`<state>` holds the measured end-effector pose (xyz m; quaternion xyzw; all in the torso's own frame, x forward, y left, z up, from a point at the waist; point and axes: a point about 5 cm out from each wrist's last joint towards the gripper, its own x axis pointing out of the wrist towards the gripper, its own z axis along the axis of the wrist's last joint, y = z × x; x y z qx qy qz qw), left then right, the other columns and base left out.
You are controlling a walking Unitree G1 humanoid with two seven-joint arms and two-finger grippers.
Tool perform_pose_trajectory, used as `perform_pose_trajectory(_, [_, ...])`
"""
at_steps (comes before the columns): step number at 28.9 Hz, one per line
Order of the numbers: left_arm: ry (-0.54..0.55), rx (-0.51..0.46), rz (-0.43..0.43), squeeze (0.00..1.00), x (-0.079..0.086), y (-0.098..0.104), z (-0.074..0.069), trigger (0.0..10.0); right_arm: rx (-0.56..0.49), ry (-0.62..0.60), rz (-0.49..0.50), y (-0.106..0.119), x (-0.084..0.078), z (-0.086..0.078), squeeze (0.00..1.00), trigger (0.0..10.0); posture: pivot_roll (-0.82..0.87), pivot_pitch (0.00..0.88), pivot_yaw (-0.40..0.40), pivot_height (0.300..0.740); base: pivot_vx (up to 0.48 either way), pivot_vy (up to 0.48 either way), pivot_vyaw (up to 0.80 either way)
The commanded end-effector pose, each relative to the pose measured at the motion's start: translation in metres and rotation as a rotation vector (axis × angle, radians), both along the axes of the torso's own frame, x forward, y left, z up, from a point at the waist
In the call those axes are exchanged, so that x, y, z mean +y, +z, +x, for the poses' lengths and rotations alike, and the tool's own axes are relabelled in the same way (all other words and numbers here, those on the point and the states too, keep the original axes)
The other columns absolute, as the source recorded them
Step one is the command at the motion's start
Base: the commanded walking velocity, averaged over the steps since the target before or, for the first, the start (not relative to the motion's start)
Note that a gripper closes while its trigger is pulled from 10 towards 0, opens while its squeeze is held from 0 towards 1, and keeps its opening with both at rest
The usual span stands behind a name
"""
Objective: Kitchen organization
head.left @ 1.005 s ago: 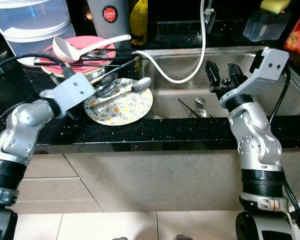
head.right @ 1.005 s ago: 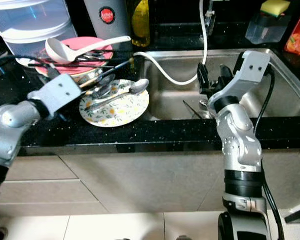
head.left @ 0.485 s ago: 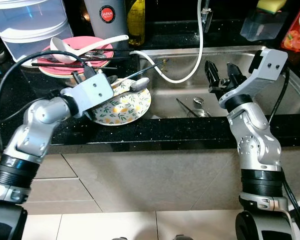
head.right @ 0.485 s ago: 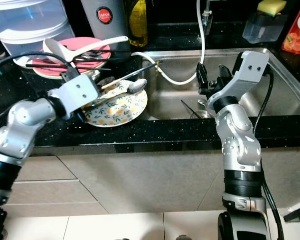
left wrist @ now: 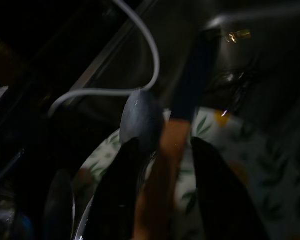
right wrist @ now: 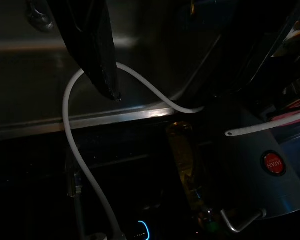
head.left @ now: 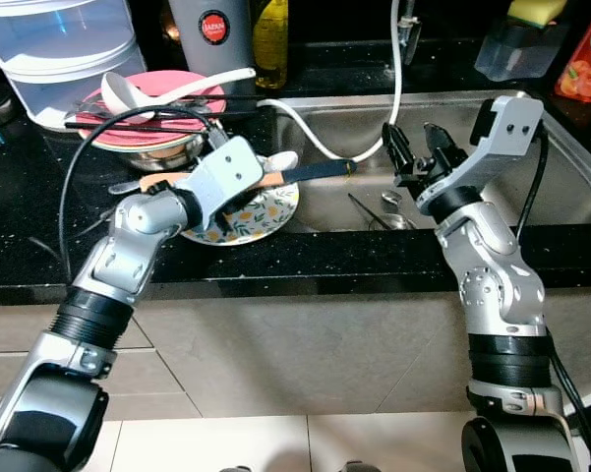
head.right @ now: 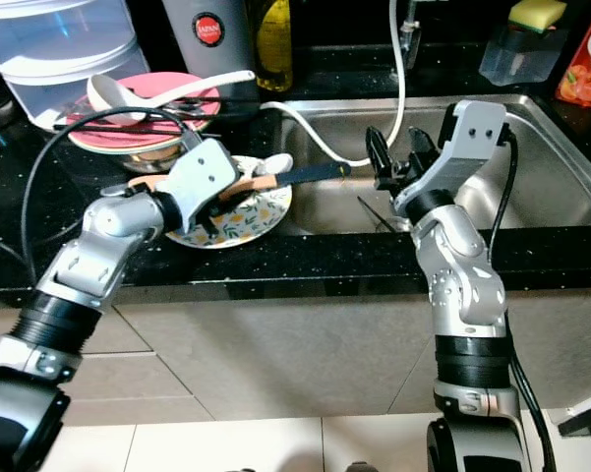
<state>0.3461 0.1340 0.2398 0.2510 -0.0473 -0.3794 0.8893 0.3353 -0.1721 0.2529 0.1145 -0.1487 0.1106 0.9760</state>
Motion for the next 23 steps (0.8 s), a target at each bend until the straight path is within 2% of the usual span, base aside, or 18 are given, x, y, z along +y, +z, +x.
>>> perform_pose_trajectory(1, [-0.048,0.021,-0.094,1.0,-0.004,0.01,-0.004,10.0,0.006,0.006,-0.002,-0.001,0.0,-0.002,0.0,10.0,0.06,0.064,0.013,0.74,0.0,0.0,0.0])
perform_pose_trajectory(2, [-0.061,0.02,-0.134,0.0,-0.003,0.017,-0.006,10.0,0.006,0.007,-0.002,-0.001,0.0,-0.002,0.0,10.0,0.06,0.064,0.013,0.74,0.0,0.0,0.0])
perform_pose_trajectory(8, [-0.008,0.056,-0.186,0.0,0.016,0.029,-0.003,10.0,0.008,0.012,0.0,-0.001,0.002,-0.001,0.0,10.0,0.07,0.063,0.01,0.74,0.0,0.0,0.0])
perform_pose_trajectory(9, [0.013,0.099,-0.2,0.0,0.026,0.026,0.002,10.0,0.009,0.014,0.001,-0.001,0.002,0.0,0.0,10.0,0.07,0.062,0.007,0.74,0.0,0.0,0.0])
perform_pose_trajectory(10, [0.013,0.099,-0.2,0.0,0.026,0.026,0.002,10.0,0.009,0.014,0.001,-0.001,0.002,0.0,0.0,10.0,0.07,0.062,0.007,0.74,0.0,0.0,0.0])
perform_pose_trajectory(13, [0.024,0.208,-0.224,0.0,0.041,0.018,0.009,10.0,0.007,0.022,0.001,0.0,0.004,0.002,0.0,10.0,0.08,0.063,-0.002,0.74,0.0,0.0,0.0])
perform_pose_trajectory(17, [0.043,0.278,-0.22,0.0,0.054,0.013,0.016,10.0,0.003,0.028,0.0,0.002,0.005,0.003,0.0,10.0,0.08,0.064,0.0,0.74,0.0,0.0,0.0])
perform_pose_trajectory(18, [0.053,0.3,-0.213,0.28,0.059,0.013,0.018,10.0,0.001,0.028,0.0,0.002,0.005,0.003,0.0,10.0,0.08,0.064,0.0,0.74,0.0,0.0,0.0])
perform_pose_trajectory(19, [0.059,0.315,-0.208,0.28,0.062,0.013,0.02,10.0,0.001,0.027,-0.001,0.002,0.005,0.003,0.0,10.0,0.08,0.064,0.0,0.74,0.0,0.0,0.0])
perform_pose_trajectory(20, [0.055,0.332,-0.211,0.51,0.064,0.013,0.021,10.0,0.0,0.027,0.0,0.002,0.005,0.003,0.0,10.0,0.08,0.067,0.003,0.74,0.0,0.0,0.0])
perform_pose_trajectory(23, [0.04,0.382,-0.199,0.5,0.069,0.011,0.023,10.0,0.002,0.022,0.0,0.001,0.004,0.001,0.0,10.0,0.07,0.074,0.015,0.74,0.0,0.0,0.0])
